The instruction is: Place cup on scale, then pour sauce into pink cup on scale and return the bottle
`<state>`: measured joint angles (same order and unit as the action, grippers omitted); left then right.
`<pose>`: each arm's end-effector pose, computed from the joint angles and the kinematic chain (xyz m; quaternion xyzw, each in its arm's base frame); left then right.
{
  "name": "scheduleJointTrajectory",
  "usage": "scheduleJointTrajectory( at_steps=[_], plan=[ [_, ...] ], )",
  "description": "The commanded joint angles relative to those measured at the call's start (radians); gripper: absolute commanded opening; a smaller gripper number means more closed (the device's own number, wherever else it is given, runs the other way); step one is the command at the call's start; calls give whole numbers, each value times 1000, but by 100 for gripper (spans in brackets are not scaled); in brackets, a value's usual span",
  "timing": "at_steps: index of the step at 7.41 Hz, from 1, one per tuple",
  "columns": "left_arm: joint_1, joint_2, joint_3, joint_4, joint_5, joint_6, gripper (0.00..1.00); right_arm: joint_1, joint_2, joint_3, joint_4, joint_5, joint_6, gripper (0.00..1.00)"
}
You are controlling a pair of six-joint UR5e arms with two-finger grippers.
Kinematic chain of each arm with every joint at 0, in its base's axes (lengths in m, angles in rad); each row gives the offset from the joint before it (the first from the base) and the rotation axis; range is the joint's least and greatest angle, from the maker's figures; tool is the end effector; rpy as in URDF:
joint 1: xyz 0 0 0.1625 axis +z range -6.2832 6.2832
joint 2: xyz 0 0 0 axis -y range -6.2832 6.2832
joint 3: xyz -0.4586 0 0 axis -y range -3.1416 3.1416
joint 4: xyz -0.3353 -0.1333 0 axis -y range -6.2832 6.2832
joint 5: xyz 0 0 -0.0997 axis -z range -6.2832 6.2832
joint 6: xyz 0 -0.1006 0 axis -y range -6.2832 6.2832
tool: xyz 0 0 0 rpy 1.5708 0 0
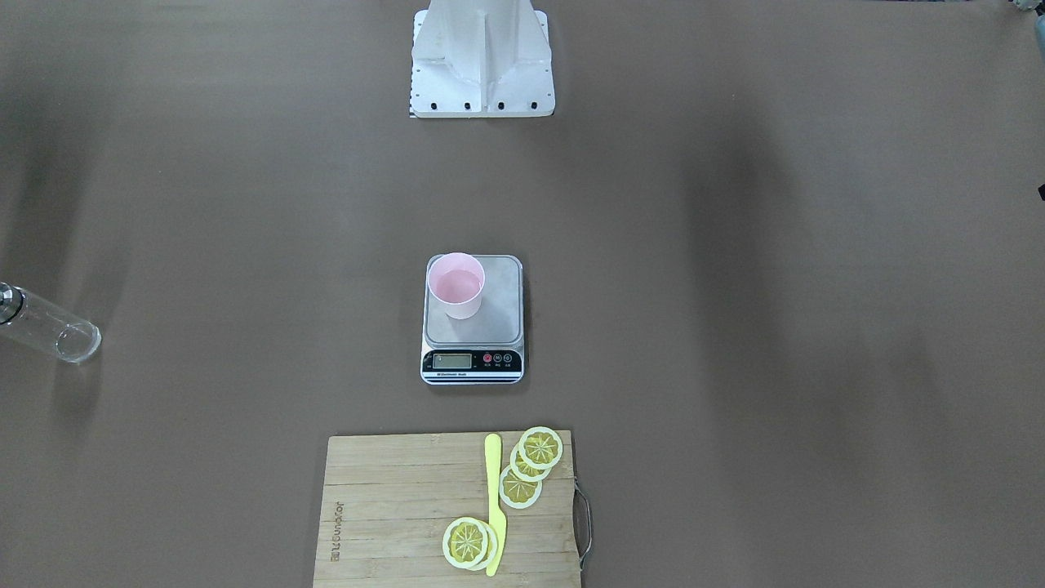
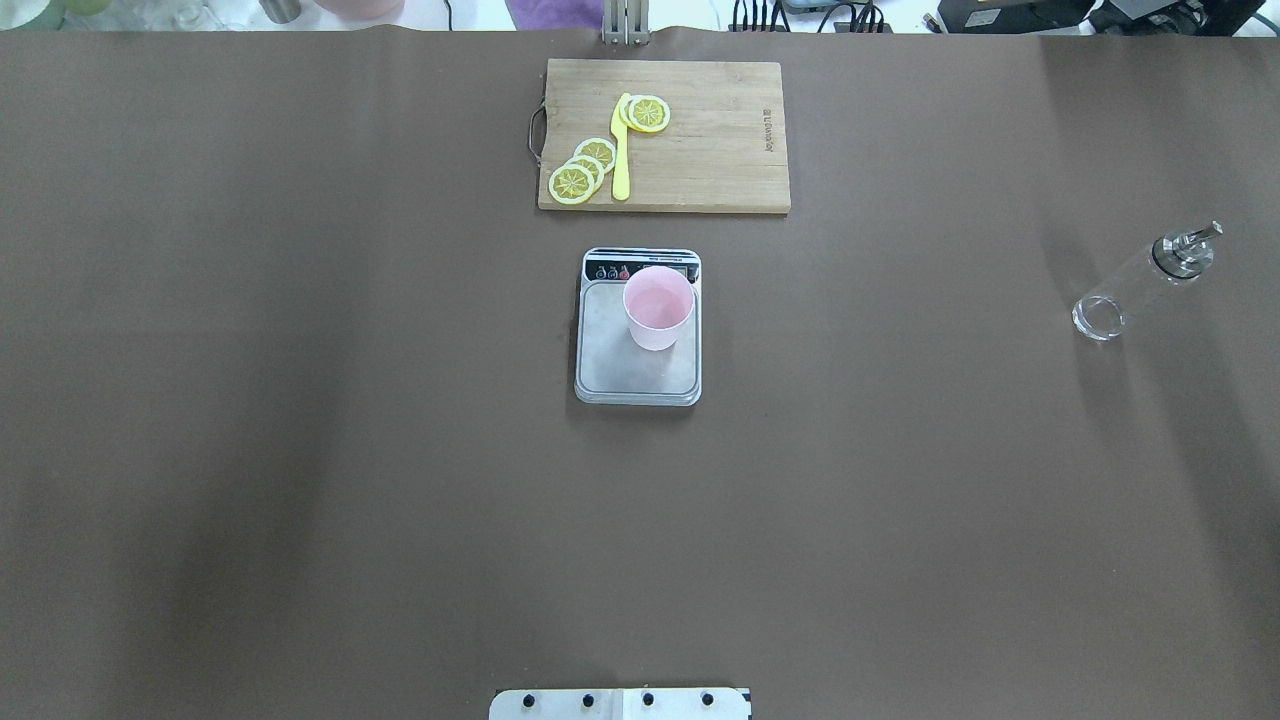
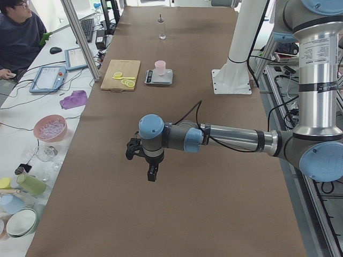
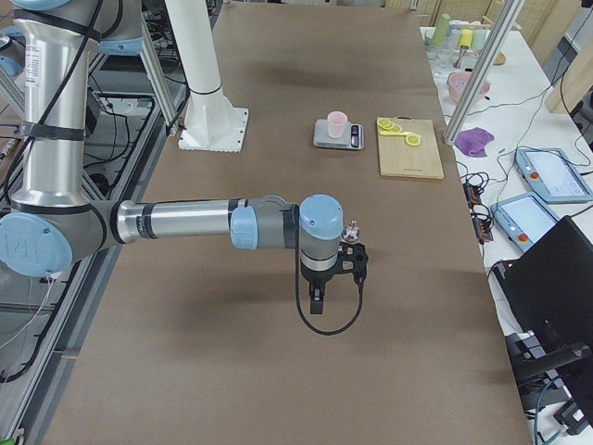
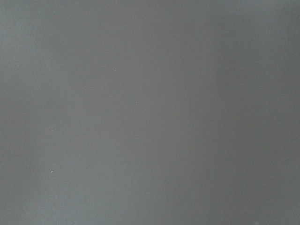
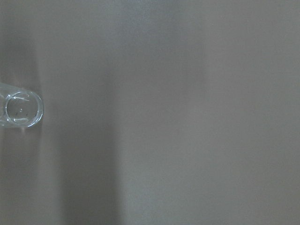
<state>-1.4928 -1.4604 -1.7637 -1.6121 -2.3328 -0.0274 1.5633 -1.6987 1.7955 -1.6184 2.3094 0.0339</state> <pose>-0.0331 -0.3953 0.6506 0.0378 0.3736 0.0464 0.9256 0.0627 -0.3790 0.6543 0.0155 -0.3613 0.0034 0.9323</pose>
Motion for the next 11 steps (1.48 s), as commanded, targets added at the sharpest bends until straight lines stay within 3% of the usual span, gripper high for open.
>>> scheduleJointTrajectory(
  at_steps=[1,2,4,11],
  plan=[
    [-4,2,1,0,1,0,98,-18,1,2,2,10,-5,100],
    [-6,3,3,0,3,0,98,-26,1,1,2,22,-6,100],
    [-3,-7,3,0,137,-6,98,-29,-1,7,24,44,-2,100],
    [-3,-14,-25,-3,141,-2,98,-32,-1,1,25,41,3,100]
  ],
)
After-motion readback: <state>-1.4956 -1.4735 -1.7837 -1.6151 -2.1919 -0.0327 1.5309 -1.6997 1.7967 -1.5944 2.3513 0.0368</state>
